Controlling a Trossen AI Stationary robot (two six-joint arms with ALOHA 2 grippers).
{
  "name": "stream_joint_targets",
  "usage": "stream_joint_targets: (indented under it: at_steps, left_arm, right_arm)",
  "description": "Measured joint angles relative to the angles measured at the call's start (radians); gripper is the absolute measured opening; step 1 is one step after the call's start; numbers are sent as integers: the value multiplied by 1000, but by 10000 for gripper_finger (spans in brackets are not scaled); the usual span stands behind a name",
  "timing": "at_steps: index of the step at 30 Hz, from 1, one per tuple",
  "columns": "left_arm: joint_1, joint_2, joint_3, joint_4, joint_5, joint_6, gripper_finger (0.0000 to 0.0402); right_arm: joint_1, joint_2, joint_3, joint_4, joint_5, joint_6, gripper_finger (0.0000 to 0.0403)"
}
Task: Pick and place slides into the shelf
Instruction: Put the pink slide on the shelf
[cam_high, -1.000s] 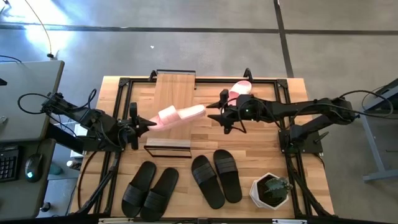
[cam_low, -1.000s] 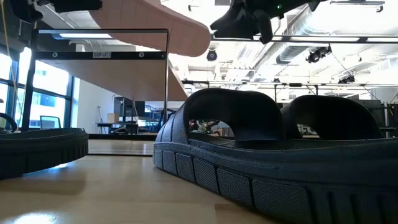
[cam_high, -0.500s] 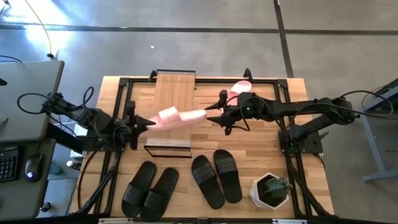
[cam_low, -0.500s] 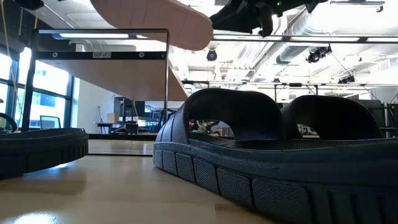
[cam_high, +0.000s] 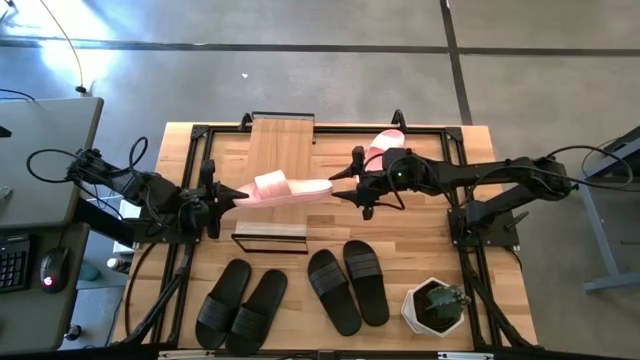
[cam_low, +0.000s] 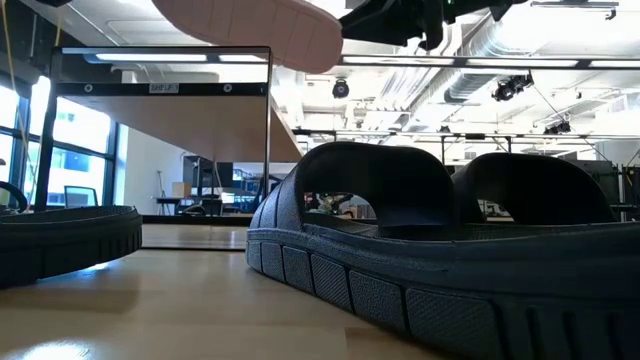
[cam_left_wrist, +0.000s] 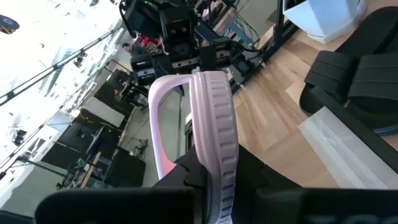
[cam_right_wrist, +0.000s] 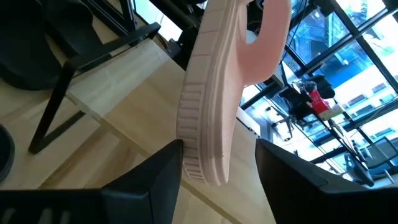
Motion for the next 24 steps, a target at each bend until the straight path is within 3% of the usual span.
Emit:
stream_joint_targets:
  at_steps: [24]
  left_arm:
    - [1, 1, 0, 8, -6, -1, 18]
  right_arm:
    - [22, -47, 0, -52, 0, 73, 193]
